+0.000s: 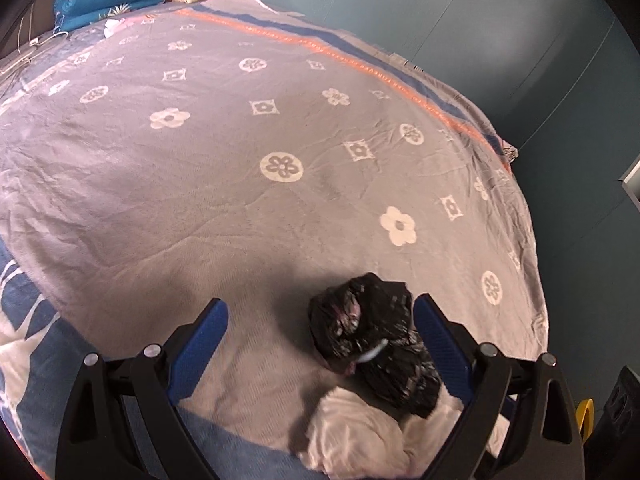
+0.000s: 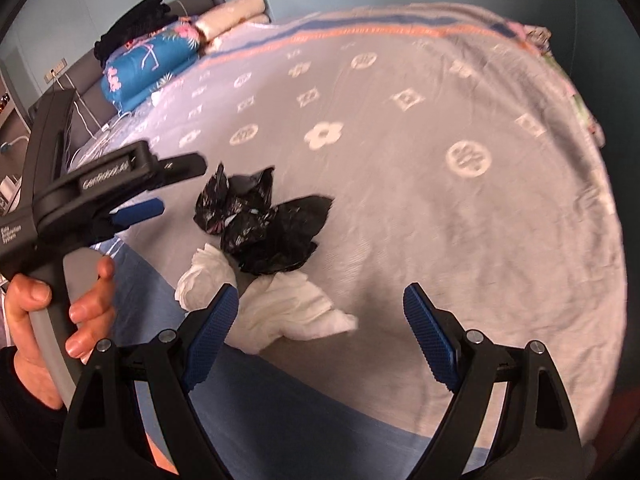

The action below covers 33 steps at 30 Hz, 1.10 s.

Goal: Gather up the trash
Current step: 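Grasp the black plastic bags with the left tool while the right tool grasps the white tissues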

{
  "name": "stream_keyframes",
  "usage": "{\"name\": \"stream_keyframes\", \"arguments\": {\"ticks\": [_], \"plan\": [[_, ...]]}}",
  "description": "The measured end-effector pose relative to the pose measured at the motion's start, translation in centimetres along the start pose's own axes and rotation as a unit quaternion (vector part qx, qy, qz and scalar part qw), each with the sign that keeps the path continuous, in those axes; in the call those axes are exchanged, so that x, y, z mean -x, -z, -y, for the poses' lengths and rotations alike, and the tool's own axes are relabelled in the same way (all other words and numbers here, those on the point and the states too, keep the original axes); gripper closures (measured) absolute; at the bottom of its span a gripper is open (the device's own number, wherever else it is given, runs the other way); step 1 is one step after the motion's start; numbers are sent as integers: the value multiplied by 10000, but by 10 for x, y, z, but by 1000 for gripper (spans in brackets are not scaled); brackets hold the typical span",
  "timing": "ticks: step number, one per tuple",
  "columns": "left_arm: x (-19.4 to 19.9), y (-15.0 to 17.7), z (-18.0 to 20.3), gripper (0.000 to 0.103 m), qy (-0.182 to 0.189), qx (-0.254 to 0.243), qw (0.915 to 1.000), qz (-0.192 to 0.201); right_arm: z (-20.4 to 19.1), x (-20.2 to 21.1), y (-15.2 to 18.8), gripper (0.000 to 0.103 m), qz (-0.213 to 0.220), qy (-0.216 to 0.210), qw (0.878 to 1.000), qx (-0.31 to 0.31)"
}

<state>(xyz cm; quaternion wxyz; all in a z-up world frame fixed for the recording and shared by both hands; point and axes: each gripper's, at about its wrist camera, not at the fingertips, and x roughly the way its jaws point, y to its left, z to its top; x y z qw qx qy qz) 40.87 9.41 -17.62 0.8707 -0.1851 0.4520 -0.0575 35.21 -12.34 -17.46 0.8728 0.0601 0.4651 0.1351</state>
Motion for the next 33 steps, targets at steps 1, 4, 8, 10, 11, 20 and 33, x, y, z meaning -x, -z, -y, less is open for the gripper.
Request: {"name": "stream_keyframes", "arguments": {"ticks": [1,4,8,10,11,20,33], "plan": [[-3,-1,-1,13,4,7,10000,-27,-3,-3,1,22,-11,-5,10000,43],[-16,-3,-4,13,67,44,9999,-152,-15,-16,3,22,-67,21,9997,252],[-28,0,0,17,212,-28,9994,-268,-19,-33,5,25,-296,-29,9992,277],[-35,2,5,29,232,-168,9989,-371,-21,-38,5,28,-314,2,9990,309],[-38,3,6,35,225,-230,9986,-408,-22,-38,6,29,-310,17,9990,313],[-38,4,14,73,256,-322,9986,-338,-33,-44,6,73,-359,20,9983,467],[-10,-6,14,90,405,-267,9988,-104,-24,-9,3,84,-266,-142,9994,197]]}}
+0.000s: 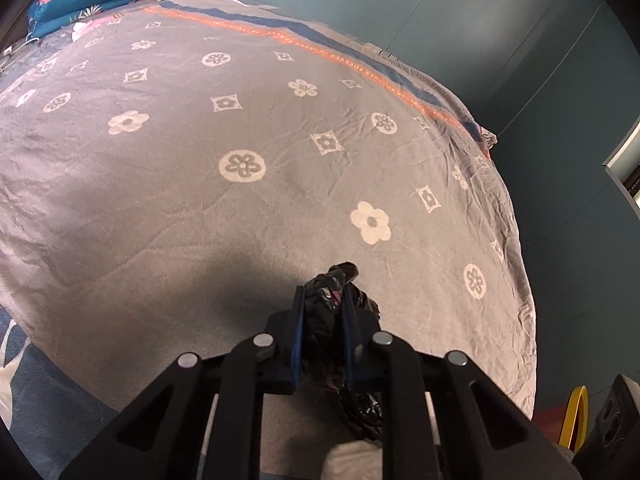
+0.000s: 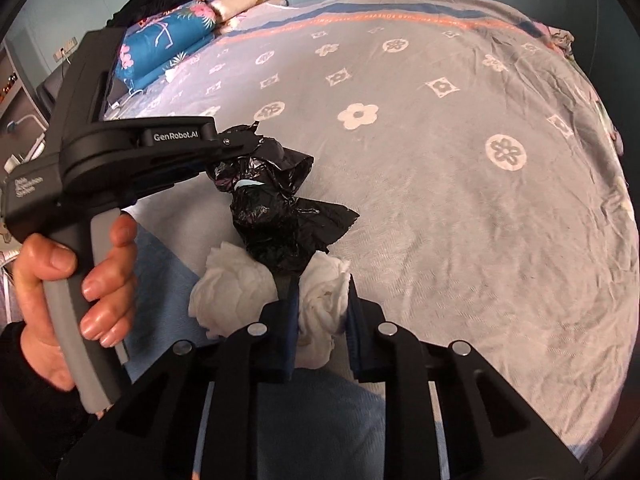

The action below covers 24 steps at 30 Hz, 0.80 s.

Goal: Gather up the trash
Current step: 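Grasp the black plastic bags with the left tool while the right tool grasps the white tissues, then carry the black bags and white tissues over the yellow bin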

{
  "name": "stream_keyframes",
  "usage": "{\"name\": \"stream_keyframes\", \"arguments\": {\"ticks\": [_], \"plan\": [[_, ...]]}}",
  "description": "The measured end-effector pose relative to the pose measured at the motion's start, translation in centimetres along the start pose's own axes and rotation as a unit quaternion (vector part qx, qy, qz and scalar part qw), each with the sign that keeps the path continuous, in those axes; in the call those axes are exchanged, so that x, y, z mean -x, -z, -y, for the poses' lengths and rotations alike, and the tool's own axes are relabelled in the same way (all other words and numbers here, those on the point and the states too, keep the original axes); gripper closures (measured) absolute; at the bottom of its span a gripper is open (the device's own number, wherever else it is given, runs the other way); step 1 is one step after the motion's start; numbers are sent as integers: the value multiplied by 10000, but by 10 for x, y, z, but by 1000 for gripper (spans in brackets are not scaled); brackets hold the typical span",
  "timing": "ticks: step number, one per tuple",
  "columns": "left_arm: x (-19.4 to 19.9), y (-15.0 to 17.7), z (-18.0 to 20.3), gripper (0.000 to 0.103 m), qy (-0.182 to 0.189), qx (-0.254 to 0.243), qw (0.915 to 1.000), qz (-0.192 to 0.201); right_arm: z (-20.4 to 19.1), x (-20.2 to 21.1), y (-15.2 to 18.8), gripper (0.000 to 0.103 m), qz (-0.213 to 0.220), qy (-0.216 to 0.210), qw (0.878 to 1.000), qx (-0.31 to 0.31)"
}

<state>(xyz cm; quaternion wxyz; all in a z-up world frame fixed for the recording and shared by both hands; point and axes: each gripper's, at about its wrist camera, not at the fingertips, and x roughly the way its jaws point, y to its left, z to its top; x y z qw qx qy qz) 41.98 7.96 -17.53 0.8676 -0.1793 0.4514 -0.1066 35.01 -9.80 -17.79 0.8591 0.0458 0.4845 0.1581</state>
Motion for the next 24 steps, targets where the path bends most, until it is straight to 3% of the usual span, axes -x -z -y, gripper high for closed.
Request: {"name": "stream_keyframes", "arguments": {"ticks": [6,16,24], "plan": [[18,1,5,90,53,9,9999,116,3,31,5,84,121,13,9999,-15],[80,18,12,90,134,-52,9987,482,13,87,22,84,324,135,9994,21],[138,45,38,90,46,-537,9957,754,28,126,41,84,522,256,9982,-146]]}}
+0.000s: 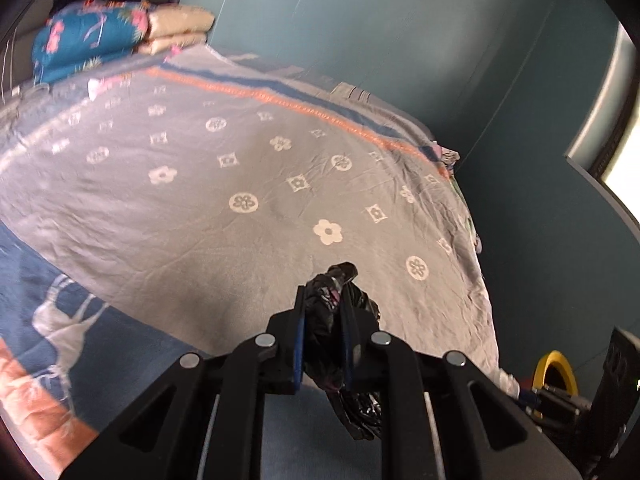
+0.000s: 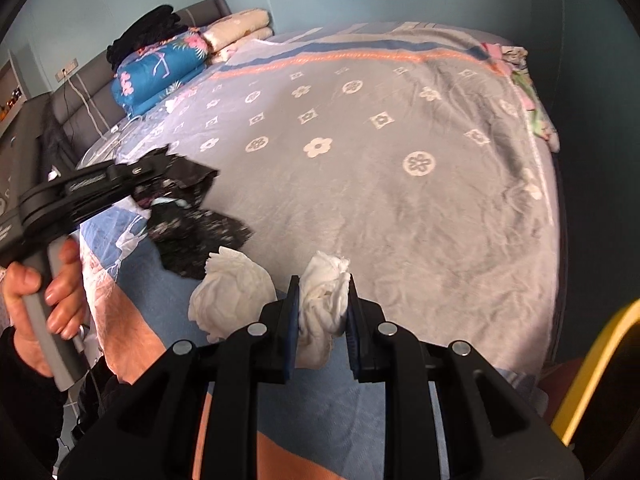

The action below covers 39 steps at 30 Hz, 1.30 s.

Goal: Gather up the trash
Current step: 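Carry the black bags and white tissues over the yellow bin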

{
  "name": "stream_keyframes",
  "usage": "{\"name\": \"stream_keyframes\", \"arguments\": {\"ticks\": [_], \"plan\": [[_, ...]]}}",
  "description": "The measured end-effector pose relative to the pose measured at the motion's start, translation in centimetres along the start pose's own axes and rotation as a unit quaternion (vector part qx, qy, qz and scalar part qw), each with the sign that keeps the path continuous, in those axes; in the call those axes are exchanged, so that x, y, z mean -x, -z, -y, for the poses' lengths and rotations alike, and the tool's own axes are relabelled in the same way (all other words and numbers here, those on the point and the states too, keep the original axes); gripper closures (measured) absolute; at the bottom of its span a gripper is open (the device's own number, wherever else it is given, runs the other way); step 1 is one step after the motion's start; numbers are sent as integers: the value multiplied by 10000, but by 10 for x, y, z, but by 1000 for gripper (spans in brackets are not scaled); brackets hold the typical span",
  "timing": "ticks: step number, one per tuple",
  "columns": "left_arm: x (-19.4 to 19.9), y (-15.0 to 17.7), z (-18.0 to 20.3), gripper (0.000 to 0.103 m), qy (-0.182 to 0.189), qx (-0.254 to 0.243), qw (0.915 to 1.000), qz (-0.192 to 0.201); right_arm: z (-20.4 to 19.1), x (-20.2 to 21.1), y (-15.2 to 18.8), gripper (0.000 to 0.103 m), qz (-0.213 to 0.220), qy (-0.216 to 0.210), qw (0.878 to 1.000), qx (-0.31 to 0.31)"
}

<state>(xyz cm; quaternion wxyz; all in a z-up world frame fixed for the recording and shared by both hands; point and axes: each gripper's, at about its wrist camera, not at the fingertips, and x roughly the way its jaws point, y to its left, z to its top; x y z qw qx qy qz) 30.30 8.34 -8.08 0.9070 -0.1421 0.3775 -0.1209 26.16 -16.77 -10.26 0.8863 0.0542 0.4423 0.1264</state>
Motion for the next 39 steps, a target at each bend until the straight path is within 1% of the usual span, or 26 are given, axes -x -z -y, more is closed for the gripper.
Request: {"name": "stream_keyframes", "arguments": {"ticks": [4,7,14,22,28,32,39], "plan": [[30,4,20,90,17,-217,9995,232,7,24,4,84,188,34,9998,-75],[49,8,39,90,-66,-447,9981,428,11,44,7,84,371,81,9992,-95],[86,20,76,90,92,-684,9956,628,22,86,11,84,785,158,9967,-162],[120,33,121,90,219,-1047,9905,862,49,138,21,84,1339,329,9891,-508],[142,45,162,90,385,-1400,9837,1058,75,176,29,84,1784,479,9800,-744],[150,52,186,90,474,-1627,9790,1132,91,199,35,84,2018,567,9741,-852],[159,66,233,90,719,-2021,9695,1187,121,229,48,83,2257,714,9657,-1071]]}}
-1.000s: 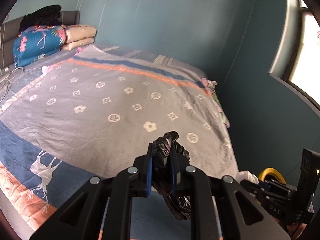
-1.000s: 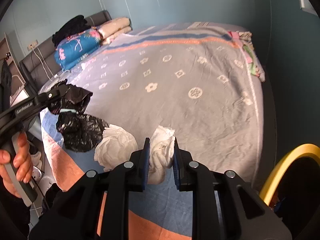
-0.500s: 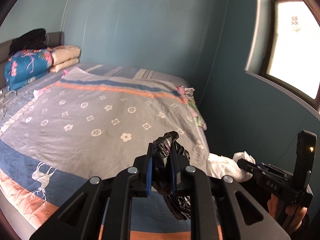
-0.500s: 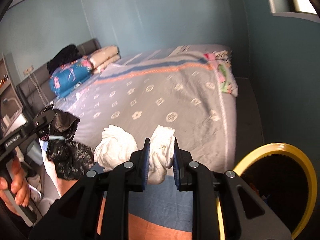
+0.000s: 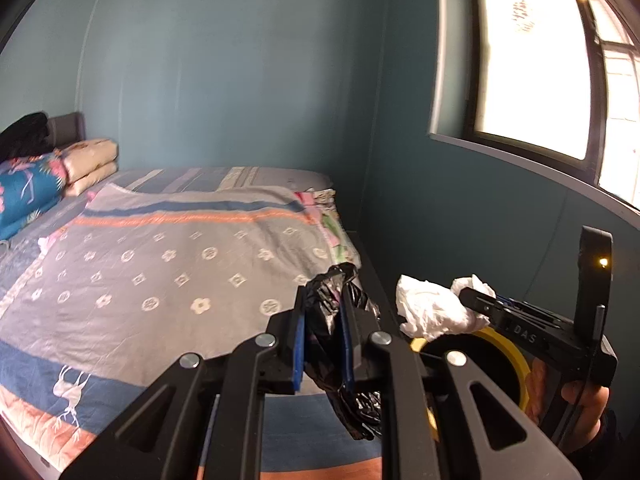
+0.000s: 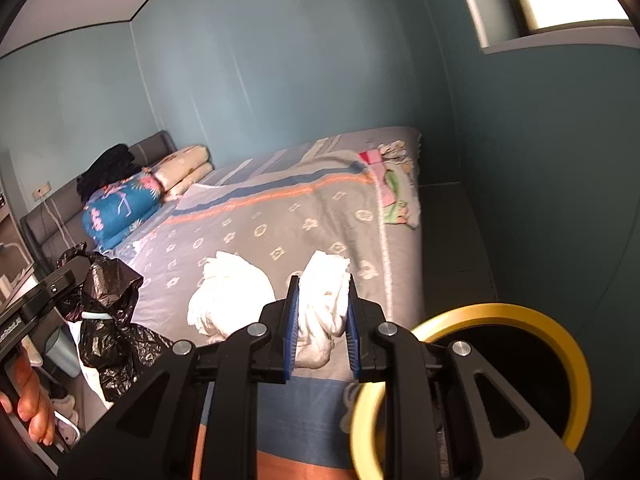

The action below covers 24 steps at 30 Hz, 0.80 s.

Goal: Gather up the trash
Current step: 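Carry the black bags and white tissues over the yellow bin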

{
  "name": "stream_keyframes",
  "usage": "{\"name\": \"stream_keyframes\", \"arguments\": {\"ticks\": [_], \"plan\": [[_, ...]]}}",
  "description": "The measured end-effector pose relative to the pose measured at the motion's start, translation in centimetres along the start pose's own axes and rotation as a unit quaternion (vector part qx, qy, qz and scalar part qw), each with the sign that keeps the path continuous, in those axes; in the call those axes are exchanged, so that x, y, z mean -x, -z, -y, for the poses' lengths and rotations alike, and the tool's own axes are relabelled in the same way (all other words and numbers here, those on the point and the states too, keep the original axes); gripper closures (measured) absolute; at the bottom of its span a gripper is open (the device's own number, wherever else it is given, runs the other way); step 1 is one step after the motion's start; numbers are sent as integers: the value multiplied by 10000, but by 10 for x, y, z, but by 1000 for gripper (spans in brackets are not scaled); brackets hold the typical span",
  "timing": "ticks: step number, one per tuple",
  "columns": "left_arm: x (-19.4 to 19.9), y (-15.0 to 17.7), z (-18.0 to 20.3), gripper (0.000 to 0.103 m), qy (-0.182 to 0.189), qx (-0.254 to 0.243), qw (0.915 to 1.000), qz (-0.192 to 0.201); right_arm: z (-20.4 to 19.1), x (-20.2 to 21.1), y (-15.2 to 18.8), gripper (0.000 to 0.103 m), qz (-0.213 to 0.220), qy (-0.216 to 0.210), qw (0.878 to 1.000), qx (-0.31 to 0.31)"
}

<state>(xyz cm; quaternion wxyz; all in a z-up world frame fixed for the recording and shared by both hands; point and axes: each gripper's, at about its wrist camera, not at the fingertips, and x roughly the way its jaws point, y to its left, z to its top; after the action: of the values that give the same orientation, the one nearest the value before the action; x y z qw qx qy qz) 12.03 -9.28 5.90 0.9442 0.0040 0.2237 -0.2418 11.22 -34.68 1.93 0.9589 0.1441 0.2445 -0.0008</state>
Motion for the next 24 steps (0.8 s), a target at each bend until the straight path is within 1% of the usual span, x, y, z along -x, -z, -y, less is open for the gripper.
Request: {"name": "stream_keyframes", "arguments": {"ticks": [3,7,13,18,19,24], "plan": [[-1,-1,18,90,85,-166,9998,28,20,16,0,83,134,199,9996,-113],[-6,-3,43,90,230,-370,9990,30,39,28,0,83,232,363,9987,-255],[-17,-4,68,90,438,-492,9978,-31,72,40,1,83,354,607,9964,-482],[-40,0,89,90,738,-519,9956,-274,90,46,3,83,380,840,9938,-621],[-44,1,92,90,780,-534,9950,-317,98,46,4,83,341,946,9927,-673],[-71,9,106,89,931,-608,9924,-533,117,44,7,83,258,1091,9906,-783]]}}
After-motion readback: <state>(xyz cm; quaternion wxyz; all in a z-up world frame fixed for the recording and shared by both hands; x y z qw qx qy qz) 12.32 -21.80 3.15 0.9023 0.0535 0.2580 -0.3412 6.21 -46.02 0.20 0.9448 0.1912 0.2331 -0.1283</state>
